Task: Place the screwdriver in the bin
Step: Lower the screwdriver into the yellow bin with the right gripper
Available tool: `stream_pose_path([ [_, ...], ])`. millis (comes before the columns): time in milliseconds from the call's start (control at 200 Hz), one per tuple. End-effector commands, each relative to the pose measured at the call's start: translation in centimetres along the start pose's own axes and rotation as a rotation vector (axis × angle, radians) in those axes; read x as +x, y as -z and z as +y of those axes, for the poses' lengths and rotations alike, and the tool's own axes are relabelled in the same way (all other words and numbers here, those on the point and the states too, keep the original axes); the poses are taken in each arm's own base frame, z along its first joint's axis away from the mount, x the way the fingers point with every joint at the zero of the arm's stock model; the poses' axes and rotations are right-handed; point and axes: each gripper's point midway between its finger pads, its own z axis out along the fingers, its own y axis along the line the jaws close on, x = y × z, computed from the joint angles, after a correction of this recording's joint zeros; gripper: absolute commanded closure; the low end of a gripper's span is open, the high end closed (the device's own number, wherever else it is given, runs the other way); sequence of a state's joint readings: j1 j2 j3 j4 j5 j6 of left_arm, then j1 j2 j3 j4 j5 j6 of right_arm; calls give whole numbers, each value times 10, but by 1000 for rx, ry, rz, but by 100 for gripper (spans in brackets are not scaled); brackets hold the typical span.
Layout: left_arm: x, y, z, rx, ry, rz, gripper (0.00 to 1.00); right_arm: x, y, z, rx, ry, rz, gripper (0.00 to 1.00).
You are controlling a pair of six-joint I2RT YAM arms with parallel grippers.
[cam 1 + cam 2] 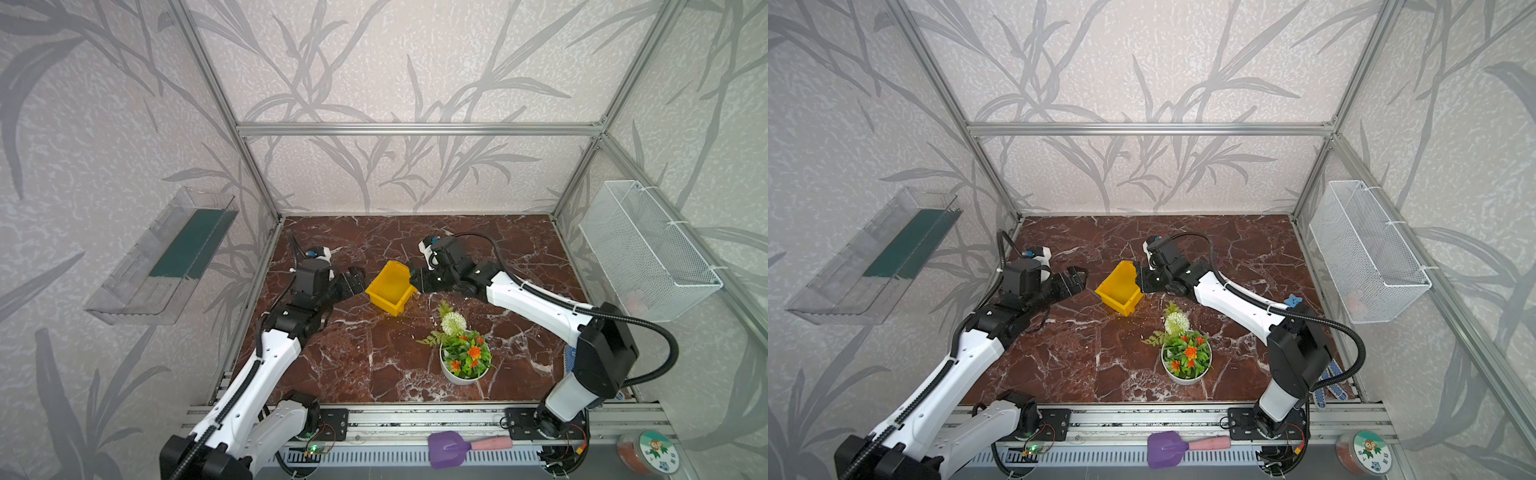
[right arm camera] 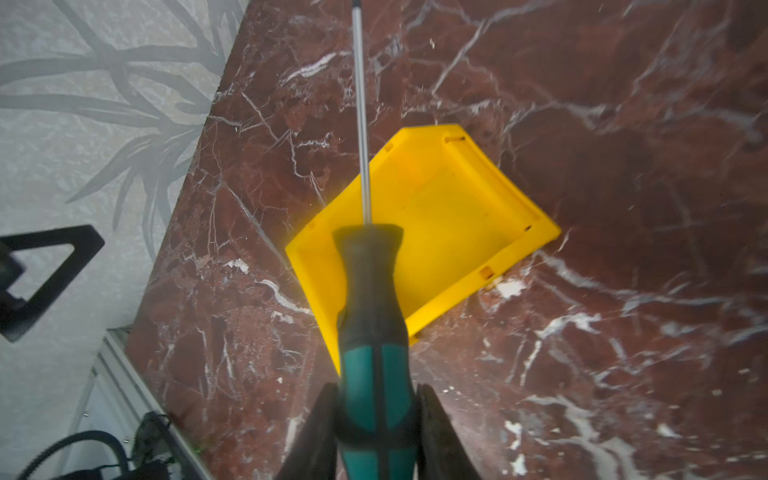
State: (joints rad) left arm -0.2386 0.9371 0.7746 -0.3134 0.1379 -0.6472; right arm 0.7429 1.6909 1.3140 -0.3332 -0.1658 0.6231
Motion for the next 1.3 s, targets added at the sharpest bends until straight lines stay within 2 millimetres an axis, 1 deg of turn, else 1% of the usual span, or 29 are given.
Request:
stream_pose_path([
  [0, -14, 5, -6, 74, 99, -74, 1, 8, -24, 3, 1, -218, 39, 97],
  [115, -13, 1, -4, 95, 132, -74, 1, 5, -41, 8, 19, -258, 17, 98],
  [220, -12, -2, -7, 119, 142, -63, 1, 6, -55, 2, 88, -277, 24, 98],
  [310, -9, -6, -7, 129, 141, -49, 1, 8, -61, 0, 126, -294, 19, 99],
  [415, -8, -5, -3, 113, 130, -52, 1, 11, -63, 2, 162, -291, 16, 98],
  [595, -13, 2, 0, 100, 118, -85, 1, 16, -67, 8, 197, -296, 19, 96],
  [815, -20, 6, 5, 81, 132, -117, 1, 23, -74, 0, 260, -293, 28, 94],
  [995, -23, 6, 6, 85, 142, -126, 1, 28, -80, 0, 258, -282, 51, 92],
  [1145, -21, 5, 7, 81, 138, -123, 1, 29, -85, 2, 247, -273, 64, 87],
  [1295, -19, 5, 11, 65, 134, -121, 1, 28, -84, 5, 241, -266, 64, 81],
])
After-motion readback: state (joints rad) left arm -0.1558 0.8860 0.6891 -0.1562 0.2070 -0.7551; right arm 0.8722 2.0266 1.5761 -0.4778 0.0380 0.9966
